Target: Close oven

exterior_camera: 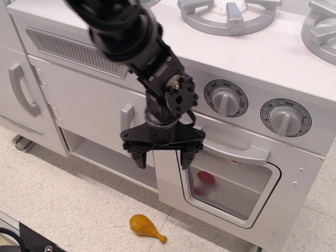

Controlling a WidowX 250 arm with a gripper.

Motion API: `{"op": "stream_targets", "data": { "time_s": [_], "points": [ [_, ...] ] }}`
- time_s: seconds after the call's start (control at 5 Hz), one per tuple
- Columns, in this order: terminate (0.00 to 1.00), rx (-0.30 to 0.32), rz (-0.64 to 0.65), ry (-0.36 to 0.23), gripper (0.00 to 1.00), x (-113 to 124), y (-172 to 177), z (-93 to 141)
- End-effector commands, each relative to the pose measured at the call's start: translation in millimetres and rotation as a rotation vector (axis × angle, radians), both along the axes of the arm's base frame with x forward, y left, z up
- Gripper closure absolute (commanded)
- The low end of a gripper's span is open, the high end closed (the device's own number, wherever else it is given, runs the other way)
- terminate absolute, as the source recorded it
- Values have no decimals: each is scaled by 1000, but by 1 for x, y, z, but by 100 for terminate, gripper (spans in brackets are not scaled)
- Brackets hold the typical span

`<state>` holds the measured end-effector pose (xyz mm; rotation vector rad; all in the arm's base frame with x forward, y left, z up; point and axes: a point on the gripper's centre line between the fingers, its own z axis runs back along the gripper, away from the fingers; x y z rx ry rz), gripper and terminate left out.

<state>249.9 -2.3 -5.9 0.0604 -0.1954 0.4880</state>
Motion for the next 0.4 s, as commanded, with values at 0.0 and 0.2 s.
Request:
{"op": "stream_targets", "data": {
  "time_s": [0.0,0.2],
  "points": [
    [0,-11,-17,-22,0,-17,5,35],
    [100,-11,-17,-22,0,-17,5,35]
  ]
}}
